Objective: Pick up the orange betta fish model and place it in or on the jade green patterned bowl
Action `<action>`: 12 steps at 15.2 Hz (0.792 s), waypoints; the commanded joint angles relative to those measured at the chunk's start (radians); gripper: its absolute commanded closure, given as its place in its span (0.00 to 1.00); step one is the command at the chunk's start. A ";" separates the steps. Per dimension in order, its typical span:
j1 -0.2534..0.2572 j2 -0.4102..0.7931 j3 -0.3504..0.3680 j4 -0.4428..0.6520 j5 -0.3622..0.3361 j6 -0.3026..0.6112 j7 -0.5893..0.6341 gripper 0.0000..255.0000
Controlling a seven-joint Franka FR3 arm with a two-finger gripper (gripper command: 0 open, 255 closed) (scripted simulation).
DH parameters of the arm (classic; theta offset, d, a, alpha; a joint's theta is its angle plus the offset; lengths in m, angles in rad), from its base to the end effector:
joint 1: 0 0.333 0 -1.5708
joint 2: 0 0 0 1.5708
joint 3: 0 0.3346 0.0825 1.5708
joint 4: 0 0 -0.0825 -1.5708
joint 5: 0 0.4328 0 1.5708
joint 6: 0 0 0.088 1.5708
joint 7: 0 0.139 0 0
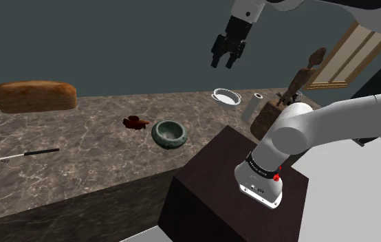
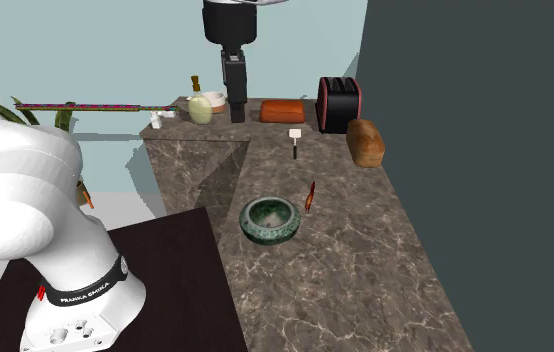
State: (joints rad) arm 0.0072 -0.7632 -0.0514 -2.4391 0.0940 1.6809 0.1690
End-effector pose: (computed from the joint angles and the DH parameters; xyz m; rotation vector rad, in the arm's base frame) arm 0.3563 -0.0056 0.5305 -2.9962 0.3145 0.0073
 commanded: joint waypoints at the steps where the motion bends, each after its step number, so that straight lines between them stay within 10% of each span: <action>1: 0.000 0.000 0.000 0.000 0.000 0.000 0.000 0.00; 12: 0.096 0.383 -0.018 0.025 -0.019 0.326 -0.262 0.00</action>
State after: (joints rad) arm 0.0940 -0.4214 -0.0694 -2.4229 0.0754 1.9767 -0.0686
